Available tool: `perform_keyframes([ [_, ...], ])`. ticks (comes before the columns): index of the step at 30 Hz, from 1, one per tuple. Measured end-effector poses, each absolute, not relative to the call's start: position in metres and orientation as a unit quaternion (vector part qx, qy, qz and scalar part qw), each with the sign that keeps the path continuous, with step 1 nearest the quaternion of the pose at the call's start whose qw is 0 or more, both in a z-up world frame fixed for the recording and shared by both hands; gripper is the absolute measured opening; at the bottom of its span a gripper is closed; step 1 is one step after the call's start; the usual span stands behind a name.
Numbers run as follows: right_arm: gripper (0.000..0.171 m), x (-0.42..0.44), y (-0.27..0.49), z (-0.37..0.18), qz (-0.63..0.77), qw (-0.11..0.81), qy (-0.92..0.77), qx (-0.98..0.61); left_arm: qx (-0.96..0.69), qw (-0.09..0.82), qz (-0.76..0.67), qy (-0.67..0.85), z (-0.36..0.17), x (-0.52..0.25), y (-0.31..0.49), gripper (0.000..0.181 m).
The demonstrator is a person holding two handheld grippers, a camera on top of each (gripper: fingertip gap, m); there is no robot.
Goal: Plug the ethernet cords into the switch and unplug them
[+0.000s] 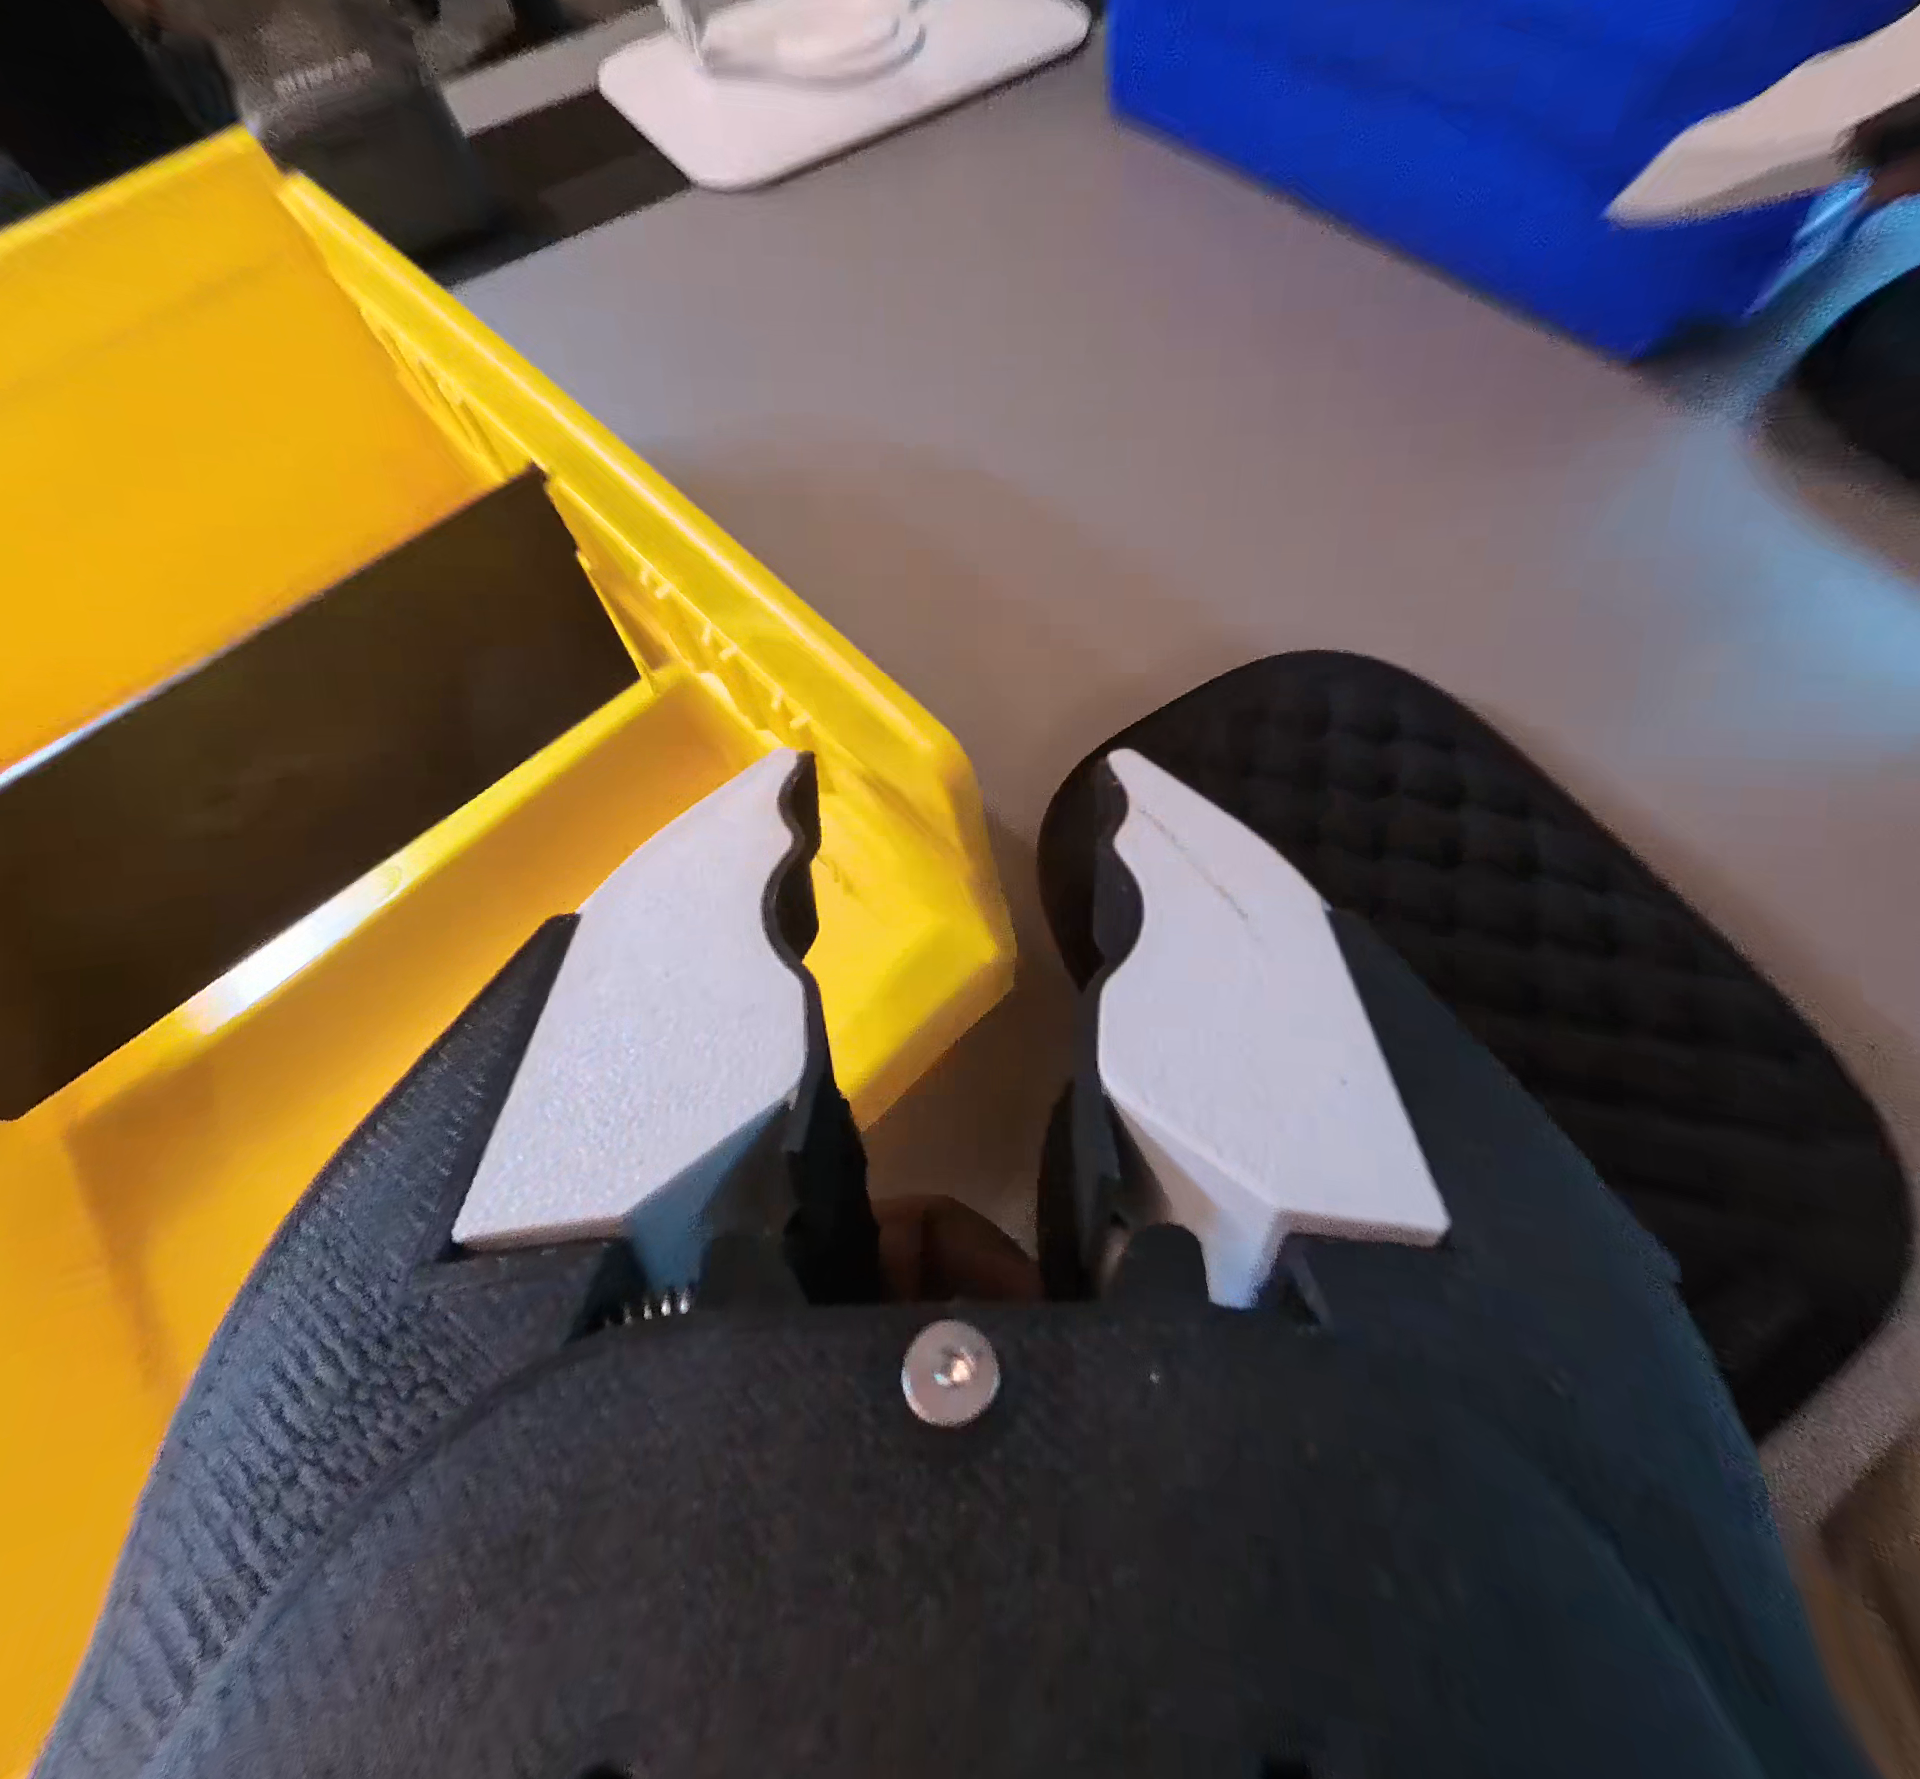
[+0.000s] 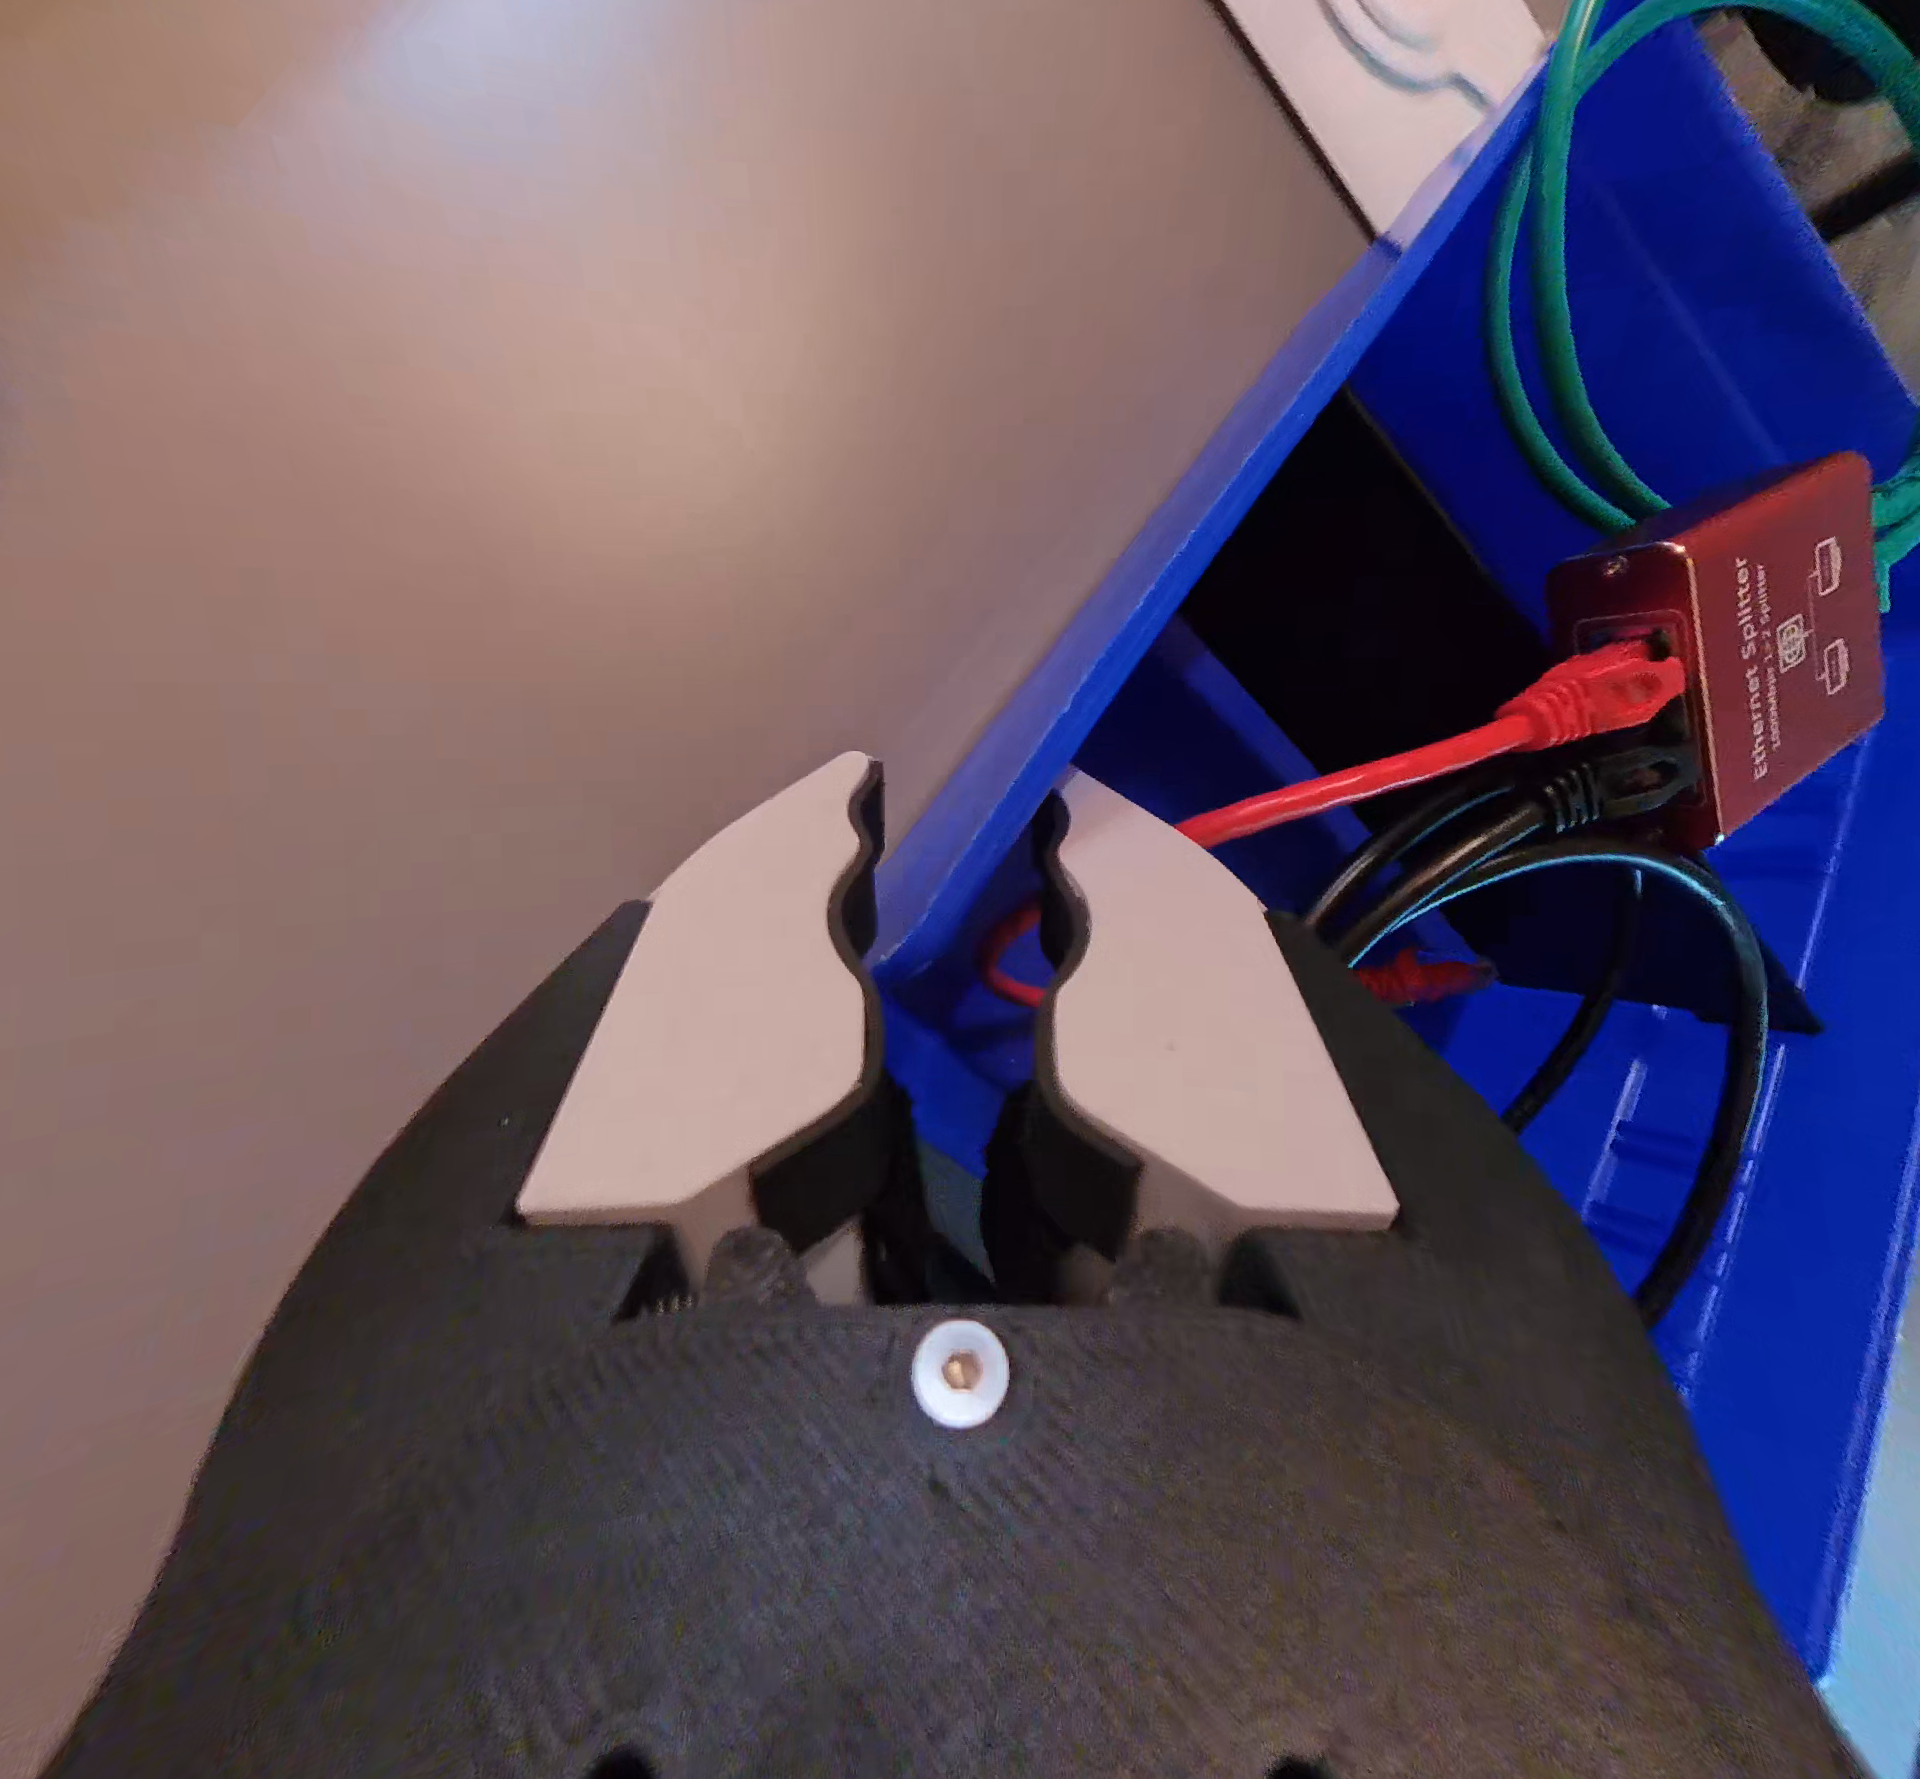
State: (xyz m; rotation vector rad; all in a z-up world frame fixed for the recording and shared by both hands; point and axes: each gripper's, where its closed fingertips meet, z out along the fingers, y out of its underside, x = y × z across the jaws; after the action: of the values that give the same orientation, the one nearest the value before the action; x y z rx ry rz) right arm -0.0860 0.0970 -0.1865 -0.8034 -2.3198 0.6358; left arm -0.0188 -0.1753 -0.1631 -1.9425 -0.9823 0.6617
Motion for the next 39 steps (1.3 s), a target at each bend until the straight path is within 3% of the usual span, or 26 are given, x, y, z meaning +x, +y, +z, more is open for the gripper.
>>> perform_keyframes([
  [1, 0.028, -0.087, 0.084, -0.186, 0.246, 0.294, -0.876, -0.293, -0.768, 0.436, 0.265, -0.387, -0.154, -0.015, -0.179, 0.051],
  [4, 0.032, -0.087, 0.045, -0.187, 0.268, 0.279, -0.885, -0.258, -0.741, 0.454, 0.298, -0.395, -0.13, -0.006, -0.206, 0.052],
  [10, 0.036, -0.084, -0.023, -0.186, 0.314, 0.268, -0.885, -0.214, -0.649, 0.386, 0.433, -0.492, -0.111, 0.001, -0.31, 0.051],
  [15, 0.039, -0.081, -0.067, -0.186, 0.335, 0.268, -0.886, -0.179, -0.596, 0.353, 0.457, -0.558, -0.126, 0.006, -0.366, 0.052],
  [22, 0.043, -0.077, -0.109, -0.186, 0.354, 0.277, -0.885, -0.121, -0.578, 0.355, 0.432, -0.594, -0.156, -0.001, -0.386, 0.052],
  [23, 0.045, -0.073, -0.115, -0.188, 0.362, 0.267, -0.887, -0.104, -0.584, 0.354, 0.425, -0.594, -0.16, -0.002, -0.385, 0.052],
  [26, 0.076, -0.054, -0.131, -0.191, 0.399, 0.224, -0.887, -0.06, -0.603, 0.363, 0.402, -0.586, -0.166, -0.002, -0.375, 0.041],
  [28, 0.079, -0.051, -0.133, -0.182, 0.428, 0.24, -0.869, -0.068, -0.622, 0.358, 0.369, -0.591, -0.169, 0.006, -0.369, 0.022],
  [31, 0.073, -0.043, -0.138, -0.13, 0.541, 0.313, -0.776, -0.084, -0.644, 0.354, 0.341, -0.586, -0.167, 0.019, -0.364, 0.021],
  [34, 0.053, -0.021, -0.147, -0.096, 0.597, 0.376, -0.708, -0.033, -0.62, 0.363, 0.388, -0.578, -0.157, 0.011, -0.373, 0.045],
  [36, 0.028, -0.013, -0.161, -0.112, 0.549, 0.386, -0.742, 0.002, -0.601, 0.39, 0.397, -0.574, -0.158, 0.0, -0.372, 0.051],
  [39, 0.029, -0.016, -0.173, -0.146, 0.491, 0.327, -0.806, -0.047, -0.592, 0.392, 0.395, -0.583, -0.172, -0.012, -0.373, 0.051],
])
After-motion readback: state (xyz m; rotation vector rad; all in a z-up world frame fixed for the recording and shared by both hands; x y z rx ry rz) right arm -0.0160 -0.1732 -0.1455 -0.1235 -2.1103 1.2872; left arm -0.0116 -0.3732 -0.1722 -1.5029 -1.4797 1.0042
